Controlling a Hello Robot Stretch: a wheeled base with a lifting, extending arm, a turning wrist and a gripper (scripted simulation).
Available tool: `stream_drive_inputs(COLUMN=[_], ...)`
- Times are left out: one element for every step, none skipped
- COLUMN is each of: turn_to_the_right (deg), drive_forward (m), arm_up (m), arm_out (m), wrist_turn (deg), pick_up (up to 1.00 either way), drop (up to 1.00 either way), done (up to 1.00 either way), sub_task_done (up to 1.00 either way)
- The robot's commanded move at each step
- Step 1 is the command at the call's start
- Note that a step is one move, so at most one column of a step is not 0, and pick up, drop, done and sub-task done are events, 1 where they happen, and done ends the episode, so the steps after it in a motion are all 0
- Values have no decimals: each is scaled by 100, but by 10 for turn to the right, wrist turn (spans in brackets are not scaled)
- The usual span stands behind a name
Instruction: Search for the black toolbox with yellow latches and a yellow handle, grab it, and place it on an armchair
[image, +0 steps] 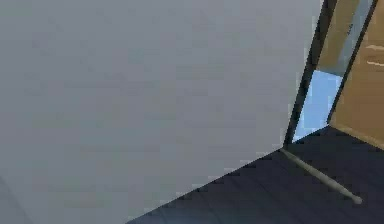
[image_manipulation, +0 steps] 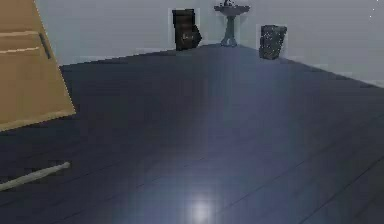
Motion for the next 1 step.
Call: stream_drive_inputs(turn_to_the_right=[450], drive_forward=[0], arm_up=[0], arm_out=[0], wrist_turn=[0], pick_up=[0], drop=[0], done=[0], sub_task_done=[0])
